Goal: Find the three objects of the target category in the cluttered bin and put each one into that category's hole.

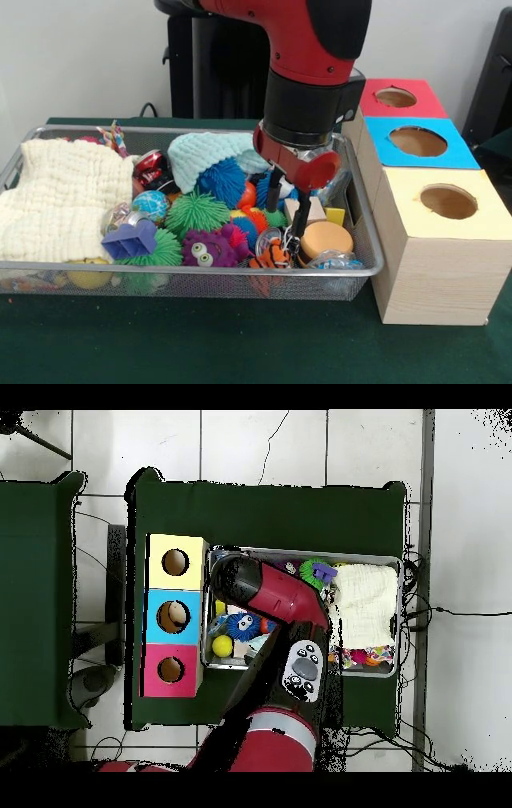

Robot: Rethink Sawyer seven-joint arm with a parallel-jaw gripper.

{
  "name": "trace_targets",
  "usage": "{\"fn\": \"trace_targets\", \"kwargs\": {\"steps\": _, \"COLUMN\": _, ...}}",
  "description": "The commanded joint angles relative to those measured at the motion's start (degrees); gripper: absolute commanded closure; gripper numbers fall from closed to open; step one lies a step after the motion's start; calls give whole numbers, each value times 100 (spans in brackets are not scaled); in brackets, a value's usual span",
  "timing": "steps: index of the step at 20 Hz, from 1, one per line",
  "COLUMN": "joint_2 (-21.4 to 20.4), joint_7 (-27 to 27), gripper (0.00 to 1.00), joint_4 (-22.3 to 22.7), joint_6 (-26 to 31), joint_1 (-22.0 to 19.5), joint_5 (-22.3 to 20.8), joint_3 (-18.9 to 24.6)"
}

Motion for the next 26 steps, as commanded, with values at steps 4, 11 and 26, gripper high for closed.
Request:
{"fn": "trace_targets", "kwargs": {"steps": 4, "joint_2": 435, "joint_7": 1824, "gripper": 0, "joint_4": 677, "joint_6": -387, "joint_1": 73, "joint_5": 567, "joint_3": -11}}
{"fn": "trace_targets", "kwargs": {"steps": 11, "joint_2": 635, "joint_7": 2061, "gripper": 0, "joint_4": 619, "joint_6": -382, "joint_1": 235, "joint_5": 986, "joint_3": -107}}
{"fn": "trace_targets", "kwargs": {"steps": 26, "joint_2": 642, "joint_7": 1991, "gripper": 0, "joint_4": 800, "joint_6": -692, "joint_1": 289, "joint_5": 1445, "joint_3": 110}}
